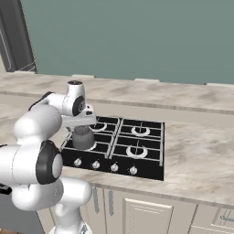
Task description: The kettle is done boiling. Turn off the stove, then wait for 300 timesteps before moving the kettle to the dining table.
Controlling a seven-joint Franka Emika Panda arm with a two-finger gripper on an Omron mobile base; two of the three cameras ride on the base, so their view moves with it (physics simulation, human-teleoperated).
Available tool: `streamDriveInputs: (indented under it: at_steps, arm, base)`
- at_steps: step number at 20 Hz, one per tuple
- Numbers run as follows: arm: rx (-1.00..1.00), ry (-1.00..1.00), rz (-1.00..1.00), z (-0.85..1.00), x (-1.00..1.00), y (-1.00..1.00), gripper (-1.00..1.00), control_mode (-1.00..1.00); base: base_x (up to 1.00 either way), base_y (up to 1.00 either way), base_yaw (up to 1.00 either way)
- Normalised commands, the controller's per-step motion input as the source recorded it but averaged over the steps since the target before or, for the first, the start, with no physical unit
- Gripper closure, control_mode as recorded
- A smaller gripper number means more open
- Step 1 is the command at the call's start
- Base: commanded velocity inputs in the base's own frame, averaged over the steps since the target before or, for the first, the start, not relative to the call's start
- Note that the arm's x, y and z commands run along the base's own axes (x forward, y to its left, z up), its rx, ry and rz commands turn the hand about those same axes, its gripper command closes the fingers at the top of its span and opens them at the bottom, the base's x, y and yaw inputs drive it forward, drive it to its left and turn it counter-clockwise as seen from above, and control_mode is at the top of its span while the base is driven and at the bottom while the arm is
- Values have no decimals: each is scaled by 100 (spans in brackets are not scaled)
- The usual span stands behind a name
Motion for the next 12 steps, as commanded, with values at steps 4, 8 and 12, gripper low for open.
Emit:
streamDriveInputs:
  at_steps: [4,8,12]
  arm:
    - [0,0,-1,0,26,0,-100,-100]
    - [0,0,0,0,25,0,-100,-100]
    - [0,0,0,0,17,0,-100,-100]
  base:
    - [0,0,0]
    - [0,0,0]
    - [0,0,0]
